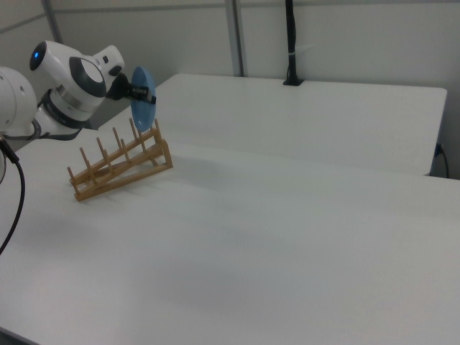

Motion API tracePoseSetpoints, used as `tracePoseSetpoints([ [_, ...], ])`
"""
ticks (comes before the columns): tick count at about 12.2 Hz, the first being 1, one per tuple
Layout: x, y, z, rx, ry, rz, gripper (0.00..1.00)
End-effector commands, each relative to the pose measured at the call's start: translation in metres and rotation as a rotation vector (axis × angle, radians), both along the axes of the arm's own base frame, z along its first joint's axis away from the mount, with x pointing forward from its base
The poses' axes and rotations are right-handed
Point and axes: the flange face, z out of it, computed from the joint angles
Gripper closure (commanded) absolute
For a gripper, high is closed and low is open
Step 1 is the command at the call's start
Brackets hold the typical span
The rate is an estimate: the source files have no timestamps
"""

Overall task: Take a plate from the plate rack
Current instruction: 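Close the gripper on the plate rim and lift it out of the rack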

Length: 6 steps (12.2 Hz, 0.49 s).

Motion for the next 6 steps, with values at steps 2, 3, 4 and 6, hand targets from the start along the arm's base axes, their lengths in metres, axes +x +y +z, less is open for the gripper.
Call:
tracePoseSetpoints([
  [2, -0.016, -0.006, 0.057, 0.037, -0.082, -0.014, 1.00],
  [3, -0.019, -0.009, 0.070, 0.049, -0.095, -0.019, 1.00],
  [4, -0.025, -0.016, 0.092, 0.103, -0.104, -0.042, 1.00],
  [6, -0.033, -0.036, 0.104, 0.142, -0.065, -0.105, 1.00],
])
